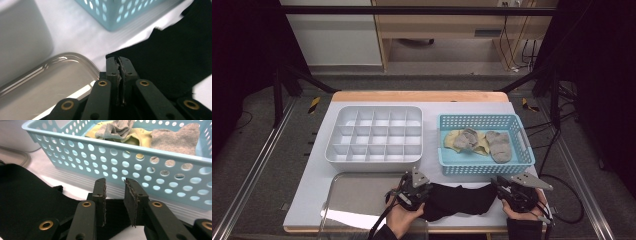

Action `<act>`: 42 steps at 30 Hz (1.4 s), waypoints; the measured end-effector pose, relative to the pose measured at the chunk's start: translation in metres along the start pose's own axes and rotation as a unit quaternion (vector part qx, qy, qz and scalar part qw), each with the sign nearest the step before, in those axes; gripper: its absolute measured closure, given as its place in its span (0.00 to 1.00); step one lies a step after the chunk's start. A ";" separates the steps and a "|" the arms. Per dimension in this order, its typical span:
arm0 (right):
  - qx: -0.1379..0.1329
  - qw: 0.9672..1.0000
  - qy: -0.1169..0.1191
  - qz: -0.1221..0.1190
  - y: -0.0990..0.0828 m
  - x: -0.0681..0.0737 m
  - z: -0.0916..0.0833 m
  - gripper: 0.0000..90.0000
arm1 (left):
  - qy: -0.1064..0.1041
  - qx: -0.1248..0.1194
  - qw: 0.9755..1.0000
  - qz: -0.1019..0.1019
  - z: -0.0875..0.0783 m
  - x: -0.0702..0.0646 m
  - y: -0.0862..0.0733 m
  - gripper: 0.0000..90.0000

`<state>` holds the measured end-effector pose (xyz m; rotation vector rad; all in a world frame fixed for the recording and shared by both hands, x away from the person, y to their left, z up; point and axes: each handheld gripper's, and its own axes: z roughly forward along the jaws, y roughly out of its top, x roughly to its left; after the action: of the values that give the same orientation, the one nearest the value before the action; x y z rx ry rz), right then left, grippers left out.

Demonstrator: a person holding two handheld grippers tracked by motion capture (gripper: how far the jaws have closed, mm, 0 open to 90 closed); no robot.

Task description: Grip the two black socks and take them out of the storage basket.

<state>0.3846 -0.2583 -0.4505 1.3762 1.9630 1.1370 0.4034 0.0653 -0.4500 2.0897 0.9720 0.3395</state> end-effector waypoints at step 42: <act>0.015 0.997 0.070 -0.014 0.013 0.031 0.005 0.98 | 0.001 -0.035 0.999 -0.036 -0.064 0.062 -0.044 0.95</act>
<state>0.3837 -0.2262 -0.4396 1.3124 2.0972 1.2249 0.3883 0.1631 -0.4463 1.9873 1.0199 0.3337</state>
